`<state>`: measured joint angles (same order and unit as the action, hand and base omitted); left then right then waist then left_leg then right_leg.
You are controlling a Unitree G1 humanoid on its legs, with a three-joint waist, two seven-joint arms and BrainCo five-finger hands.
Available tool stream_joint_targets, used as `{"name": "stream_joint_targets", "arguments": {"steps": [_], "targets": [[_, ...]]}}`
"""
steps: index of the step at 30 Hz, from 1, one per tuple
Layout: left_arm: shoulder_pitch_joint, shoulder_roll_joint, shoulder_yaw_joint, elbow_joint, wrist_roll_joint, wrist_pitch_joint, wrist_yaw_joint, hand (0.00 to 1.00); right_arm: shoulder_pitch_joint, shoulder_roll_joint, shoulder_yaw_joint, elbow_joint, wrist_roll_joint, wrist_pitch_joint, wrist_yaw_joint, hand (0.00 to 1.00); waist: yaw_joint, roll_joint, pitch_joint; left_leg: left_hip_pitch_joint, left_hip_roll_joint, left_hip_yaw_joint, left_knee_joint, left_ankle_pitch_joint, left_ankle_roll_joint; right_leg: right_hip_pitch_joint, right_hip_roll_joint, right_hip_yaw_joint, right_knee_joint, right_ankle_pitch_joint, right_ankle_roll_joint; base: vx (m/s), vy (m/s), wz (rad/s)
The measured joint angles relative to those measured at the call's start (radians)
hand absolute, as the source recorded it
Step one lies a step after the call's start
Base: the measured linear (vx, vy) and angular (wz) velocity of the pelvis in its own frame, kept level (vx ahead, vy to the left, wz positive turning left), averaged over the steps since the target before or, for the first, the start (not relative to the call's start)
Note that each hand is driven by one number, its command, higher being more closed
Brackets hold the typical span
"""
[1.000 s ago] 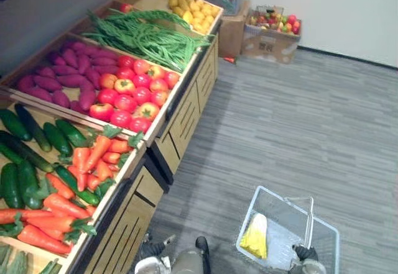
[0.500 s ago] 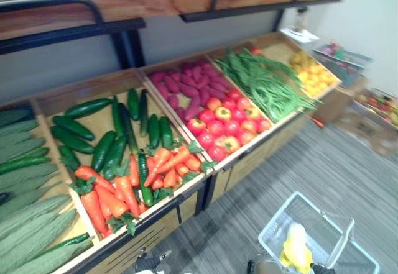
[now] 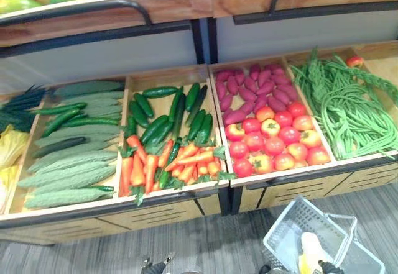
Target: Pick vegetable in the basket
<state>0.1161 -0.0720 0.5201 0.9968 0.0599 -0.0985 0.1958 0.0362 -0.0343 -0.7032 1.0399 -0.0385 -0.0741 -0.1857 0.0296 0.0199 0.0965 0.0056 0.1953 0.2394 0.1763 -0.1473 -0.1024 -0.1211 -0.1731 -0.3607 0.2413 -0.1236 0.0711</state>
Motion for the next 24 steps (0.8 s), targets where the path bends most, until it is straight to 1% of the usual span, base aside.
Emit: {"name": "stream_joint_targets", "arguments": {"steps": [2, 3, 5, 8, 10, 11, 12, 14, 15, 16, 17, 18, 19, 20, 21, 22, 23, 24], "targets": [[0.0, 0.001, 0.01, -0.001, 0.0, 0.0, 0.001, 0.0, 0.0, 0.012, -0.064, 0.042, 0.0, 0.002, 0.002, 1.0, 0.001, 0.0, 0.0, 0.006, -0.006, -0.005, -0.071, 0.009, -0.018, 0.018, 0.011, -0.018, -0.07, 0.034, 0.016, -0.12, 0.076, 0.31], [0.0, 0.002, 0.014, -0.001, 0.0, 0.0, 0.001, 0.0, 0.0, 0.014, -0.079, 0.048, 0.001, 0.002, 0.003, 1.0, 0.001, -0.002, 0.0, 0.005, -0.011, -0.003, -0.078, 0.012, -0.019, 0.026, 0.012, -0.018, -0.095, 0.051, 0.018, -0.1, 0.091, 0.08], [0.004, 0.009, 0.018, 0.001, 0.001, 0.001, 0.001, 0.0, 0.006, 0.014, -0.096, 0.072, 0.001, 0.004, 0.008, 1.0, 0.0, -0.003, -0.003, 0.004, -0.028, 0.003, -0.091, 0.014, -0.013, 0.065, 0.015, -0.016, -0.183, 0.116, 0.024, -0.08, 0.093, -0.05], [0.008, 0.031, 0.016, 0.012, 0.001, 0.004, 0.002, 0.0, 0.013, 0.013, -0.116, 0.075, 0.0, 0.005, 0.015, 1.0, -0.001, -0.006, -0.004, 0.015, -0.056, 0.006, -0.122, 0.025, -0.001, 0.086, 0.011, -0.014, -0.24, 0.159, 0.038, -0.01, 0.071, -0.02], [0.006, 0.035, 0.014, 0.019, 0.003, 0.014, 0.007, 0.0, 0.018, 0.011, -0.116, 0.074, 0.0, 0.005, 0.015, 1.0, -0.002, -0.003, -0.006, 0.016, -0.066, 0.0, -0.128, 0.028, 0.001, 0.091, 0.004, -0.017, -0.248, 0.166, 0.042, 0.03, 0.056, 0.08], [0.0, 0.036, -0.001, 0.012, 0.003, 0.017, 0.022, 0.0, 0.019, 0.011, -0.116, 0.074, 0.0, 0.005, 0.015, 1.0, -0.003, -0.002, -0.008, 0.017, -0.071, -0.004, -0.136, 0.031, 0.003, 0.091, 0.001, -0.021, -0.25, 0.166, 0.043, 0.06, 0.057, 0.15], [0.01, 0.036, -0.035, -0.04, 0.007, 0.023, 0.039, 0.0, 0.021, 0.011, -0.115, 0.074, 0.0, 0.005, 0.015, 1.0, -0.002, -0.001, -0.009, 0.019, -0.079, -0.01, -0.144, 0.038, 0.004, 0.092, -0.003, -0.03, -0.252, 0.167, 0.044, 0.06, 0.04, 0.21], [0.04, 0.039, -0.093, -0.162, 0.082, 0.015, 0.109, 0.0, 0.024, 0.013, -0.111, 0.074, 0.0, 0.002, 0.011, 1.0, -0.001, -0.001, -0.009, 0.019, -0.085, -0.024, -0.154, 0.042, 0.005, 0.097, -0.007, -0.045, -0.252, 0.169, 0.047, 0.07, 0.033, 0.26], [0.073, 0.054, -0.131, -0.301, 0.134, -0.002, 0.165, 0.0, 0.032, 0.013, -0.096, 0.073, 0.001, -0.002, -0.004, 1.0, 0.0, -0.002, -0.009, 0.024, -0.088, -0.037, -0.157, 0.042, 0.005, 0.111, -0.008, -0.056, -0.254, 0.169, 0.047, 0.06, 0.019, 0.24], [0.081, 0.065, -0.141, -0.341, 0.162, -0.022, 0.201, 0.0, 0.035, 0.013, -0.084, 0.073, 0.003, -0.006, -0.012, 1.0, 0.002, -0.003, -0.009, 0.028, -0.088, -0.038, -0.159, 0.042, 0.005, 0.115, -0.009, -0.057, -0.255, 0.169, 0.047, 0.08, 0.025, 0.21], [0.095, 0.092, -0.153, -0.412, 0.208, -0.058, 0.28, 0.0, 0.039, 0.013, -0.06, 0.073, 0.015, -0.017, -0.026, 1.0, 0.001, -0.004, -0.009, 0.038, -0.09, -0.04, -0.165, 0.042, 0.005, 0.125, -0.009, -0.059, -0.257, 0.168, 0.047, 0.06, 0.025, 0.08], [0.104, 0.116, -0.163, -0.474, 0.27, -0.076, 0.361, 0.0, 0.045, 0.013, -0.037, 0.072, 0.02, -0.029, -0.039, 1.0, 0.001, -0.004, -0.011, 0.042, -0.093, -0.046, -0.173, 0.042, 0.005, 0.128, -0.012, -0.063, -0.257, 0.168, 0.047, 0.06, 0.032, 0.1], [0.107, 0.128, -0.17, -0.518, 0.31, -0.089, 0.409, 0.0, 0.048, 0.013, -0.03, 0.072, 0.021, -0.038, -0.047, 1.0, 0.001, -0.004, -0.011, 0.042, -0.097, -0.053, -0.173, 0.042, 0.006, 0.131, -0.015, -0.068, -0.257, 0.168, 0.047, 0.03, 0.029, 0.13], [0.109, 0.132, -0.172, -0.55, 0.331, -0.095, 0.438, 0.0, 0.052, 0.012, -0.028, 0.072, 0.021, -0.04, -0.05, 1.0, 0.001, -0.005, -0.012, 0.043, -0.1, -0.059, -0.173, 0.043, 0.006, 0.132, -0.018, -0.07, -0.258, 0.168, 0.047, 0.05, 0.049, 0.16], [0.123, 0.136, -0.187, -0.645, 0.365, -0.1, 0.477, 0.0, 0.06, 0.012, -0.026, 0.073, 0.021, -0.041, -0.053, 1.0, 0.003, -0.01, -0.014, 0.044, -0.105, -0.062, -0.174, 0.043, 0.007, 0.133, -0.024, -0.07, -0.258, 0.168, 0.047, 0.03, 0.043, 0.12], [0.129, 0.136, -0.193, -0.686, 0.381, -0.101, 0.489, 0.0, 0.061, 0.012, -0.024, 0.074, 0.021, -0.041, -0.054, 1.0, 0.003, -0.013, -0.016, 0.044, -0.107, -0.063, -0.174, 0.043, 0.007, 0.133, -0.025, -0.071, -0.259, 0.168, 0.047, 0.03, 0.046, 0.08], [0.15, 0.136, -0.212, -0.766, 0.397, -0.105, 0.505, 0.0, 0.065, 0.012, -0.022, 0.075, 0.021, -0.041, -0.054, 1.0, 0.002, -0.019, -0.02, 0.043, -0.11, -0.065, -0.174, 0.043, 0.007, 0.133, -0.027, -0.07, -0.26, 0.168, 0.047, 0.0, 0.0, 0.0], [0.16, 0.136, -0.224, -0.808, 0.397, -0.108, 0.508, 0.0, 0.067, 0.012, -0.022, 0.075, 0.021, -0.041, -0.055, 1.0, 0.002, -0.023, -0.022, 0.042, -0.112, -0.066, -0.174, 0.043, 0.007, 0.133, -0.027, -0.071, -0.262, 0.168, 0.047, 0.01, 0.014, 0.04]]}}
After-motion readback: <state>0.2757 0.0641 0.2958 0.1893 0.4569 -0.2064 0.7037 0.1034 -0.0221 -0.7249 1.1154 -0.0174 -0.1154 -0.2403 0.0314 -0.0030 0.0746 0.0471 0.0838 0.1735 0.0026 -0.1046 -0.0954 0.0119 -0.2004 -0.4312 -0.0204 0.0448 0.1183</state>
